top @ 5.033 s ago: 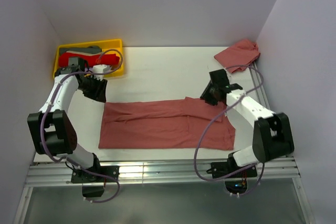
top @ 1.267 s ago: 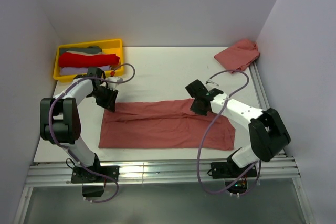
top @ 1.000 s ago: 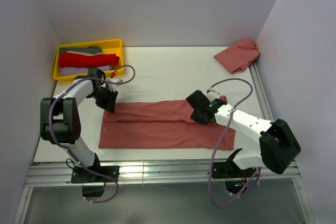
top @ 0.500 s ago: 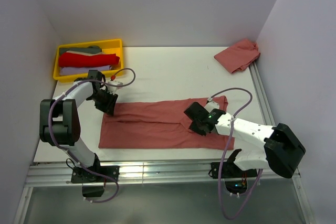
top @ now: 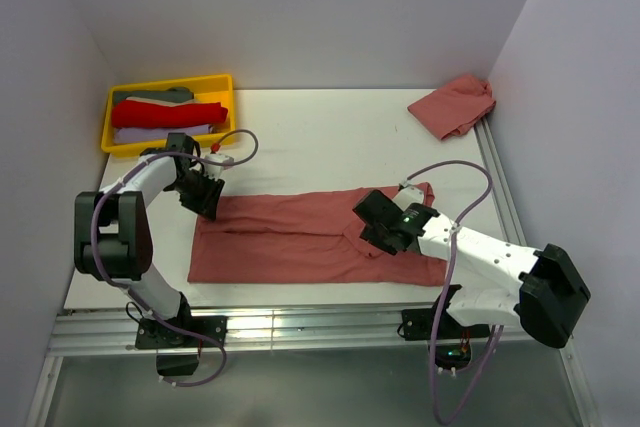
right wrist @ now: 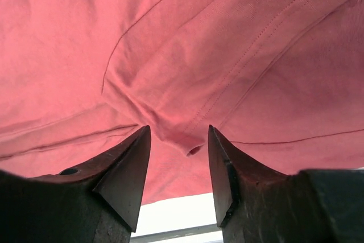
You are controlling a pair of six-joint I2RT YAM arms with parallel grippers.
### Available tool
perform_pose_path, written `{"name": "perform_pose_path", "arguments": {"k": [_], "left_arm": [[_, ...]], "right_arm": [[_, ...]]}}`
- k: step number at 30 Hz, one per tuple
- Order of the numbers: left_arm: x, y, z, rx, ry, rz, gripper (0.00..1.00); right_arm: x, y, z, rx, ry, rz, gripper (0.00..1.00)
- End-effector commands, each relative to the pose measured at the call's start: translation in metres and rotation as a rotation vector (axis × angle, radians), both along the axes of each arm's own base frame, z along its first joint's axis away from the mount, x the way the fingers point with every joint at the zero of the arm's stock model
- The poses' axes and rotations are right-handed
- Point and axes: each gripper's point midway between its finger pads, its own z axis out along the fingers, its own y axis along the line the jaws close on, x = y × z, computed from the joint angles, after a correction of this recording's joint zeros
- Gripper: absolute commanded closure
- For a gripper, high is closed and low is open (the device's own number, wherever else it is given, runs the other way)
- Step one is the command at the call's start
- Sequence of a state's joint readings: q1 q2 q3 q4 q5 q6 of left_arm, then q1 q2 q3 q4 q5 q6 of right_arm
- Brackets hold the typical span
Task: Roll the t-shirts
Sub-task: Fold the tshirt
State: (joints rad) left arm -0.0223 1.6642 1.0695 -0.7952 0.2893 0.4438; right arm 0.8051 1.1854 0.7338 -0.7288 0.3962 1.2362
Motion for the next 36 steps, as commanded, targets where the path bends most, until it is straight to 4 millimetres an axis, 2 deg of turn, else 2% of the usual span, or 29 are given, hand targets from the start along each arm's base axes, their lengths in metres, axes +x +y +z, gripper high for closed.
{"name": "perform_pose_path", "arguments": {"k": [1,10,17,18,19,22,25,29,33,34,36], "left_arm": [[-0.002,0.0,0.013,-0.001,-0.032,-0.024,0.6],[-0.003,-0.001,0.016,-0.007,-0.036,-0.028,0.6],[-0.004,0.0,0.017,-0.004,-0.036,-0.028,0.6],[-0.004,0.0,0.017,-0.001,-0.036,-0.027,0.6],[-0.004,0.0,0.017,-0.001,-0.036,-0.026,0.6],[-0.004,0.0,0.016,-0.001,-0.035,-0.024,0.6],[-0.003,0.001,0.016,0.0,-0.037,-0.024,0.6],[-0.002,0.001,0.017,0.002,-0.04,-0.025,0.6],[-0.004,0.001,0.015,0.001,-0.032,-0.028,0.6],[-0.004,0.001,0.016,0.0,-0.034,-0.03,0.61],[-0.005,0.001,0.015,0.0,-0.031,-0.03,0.6]], "right_arm": [[0.004,-0.004,0.001,-0.025,-0.022,0.005,0.49],[0.003,0.021,-0.01,-0.026,0.009,0.128,0.53],[-0.008,0.02,-0.026,-0.073,0.068,0.156,0.55],[-0.008,0.022,-0.026,-0.067,0.068,0.161,0.57],[-0.009,0.022,-0.027,-0.065,0.07,0.16,0.63],[-0.01,0.024,-0.026,-0.064,0.071,0.167,0.71],[-0.01,0.026,-0.022,-0.062,0.072,0.172,0.85],[-0.009,0.031,-0.016,-0.049,0.069,0.189,0.9],[-0.009,0.031,-0.012,-0.062,0.073,0.203,0.89],[-0.009,0.029,-0.011,-0.072,0.074,0.201,0.8],[-0.01,0.026,-0.01,-0.089,0.079,0.204,0.75]]}}
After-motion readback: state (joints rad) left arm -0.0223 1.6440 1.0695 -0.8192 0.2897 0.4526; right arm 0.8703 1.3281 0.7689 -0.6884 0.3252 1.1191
